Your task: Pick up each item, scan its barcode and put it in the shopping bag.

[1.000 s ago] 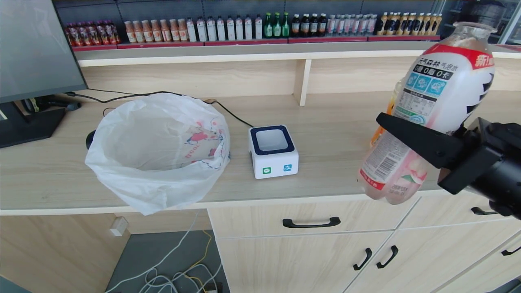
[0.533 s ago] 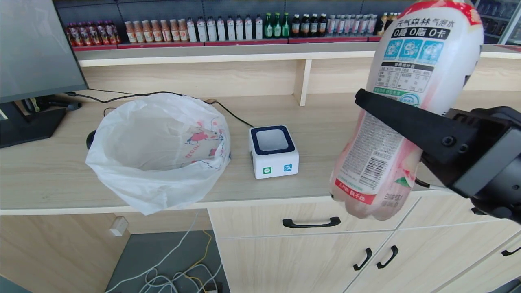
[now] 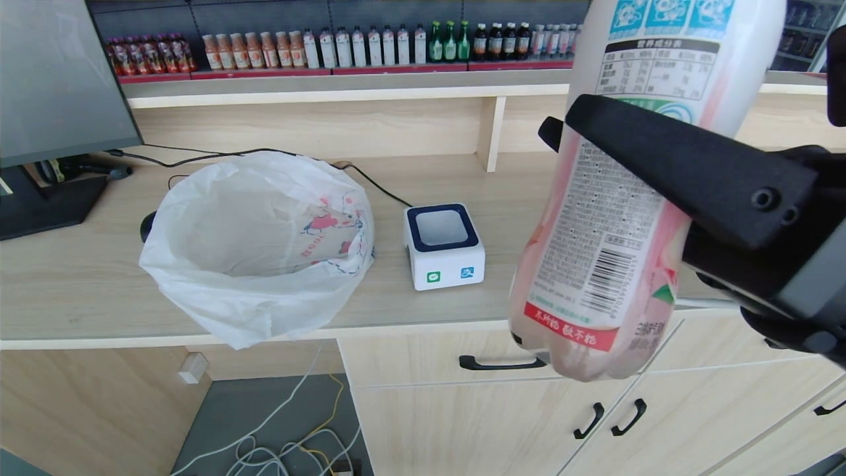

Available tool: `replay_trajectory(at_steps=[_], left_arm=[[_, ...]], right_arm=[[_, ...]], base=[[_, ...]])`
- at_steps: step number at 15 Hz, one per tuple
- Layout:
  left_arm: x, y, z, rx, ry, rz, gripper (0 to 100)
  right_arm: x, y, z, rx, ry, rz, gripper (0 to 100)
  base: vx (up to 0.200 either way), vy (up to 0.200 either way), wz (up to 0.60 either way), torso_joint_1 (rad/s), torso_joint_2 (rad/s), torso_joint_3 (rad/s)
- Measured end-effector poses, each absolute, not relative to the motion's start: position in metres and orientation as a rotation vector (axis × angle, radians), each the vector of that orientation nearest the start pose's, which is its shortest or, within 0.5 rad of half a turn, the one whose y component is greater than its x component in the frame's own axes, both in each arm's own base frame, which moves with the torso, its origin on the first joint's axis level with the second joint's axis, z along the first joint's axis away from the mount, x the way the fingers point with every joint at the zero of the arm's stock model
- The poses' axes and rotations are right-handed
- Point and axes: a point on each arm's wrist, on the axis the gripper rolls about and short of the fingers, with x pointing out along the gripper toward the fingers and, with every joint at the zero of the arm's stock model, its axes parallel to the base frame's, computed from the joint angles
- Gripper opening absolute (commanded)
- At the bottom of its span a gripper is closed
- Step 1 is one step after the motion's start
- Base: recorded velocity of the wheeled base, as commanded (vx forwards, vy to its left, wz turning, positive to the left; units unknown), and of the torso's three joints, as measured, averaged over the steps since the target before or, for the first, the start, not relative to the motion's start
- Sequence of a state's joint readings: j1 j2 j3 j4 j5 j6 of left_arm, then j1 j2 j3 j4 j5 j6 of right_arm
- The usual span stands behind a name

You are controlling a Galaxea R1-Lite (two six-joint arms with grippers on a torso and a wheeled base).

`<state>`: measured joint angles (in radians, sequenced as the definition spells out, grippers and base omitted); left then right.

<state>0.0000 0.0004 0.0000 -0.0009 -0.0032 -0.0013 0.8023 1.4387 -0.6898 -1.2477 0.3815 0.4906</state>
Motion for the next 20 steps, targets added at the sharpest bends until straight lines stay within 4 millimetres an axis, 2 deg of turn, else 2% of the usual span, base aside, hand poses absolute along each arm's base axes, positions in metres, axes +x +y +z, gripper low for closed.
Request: replay_trajectory(at_steps=[7,20], left_arm=[[-0.0228,-0.0001,0.0756,-0.002,0.0,-0.003,100],[-0.0228,-0.0001,0.0756,-0.002,-0.001,-0.003,100]], right_arm=[[0.15,0.1721,0.2837,0.556,-0.237,1.331,0],[0.1465,0.1689,0.2858,0.555,-0.261,1.334,0]], base=[[0.0,0.0,0.0,0.0,0.0,0.0],[0.0,0.0,0.0,0.0,0.0,0.0]])
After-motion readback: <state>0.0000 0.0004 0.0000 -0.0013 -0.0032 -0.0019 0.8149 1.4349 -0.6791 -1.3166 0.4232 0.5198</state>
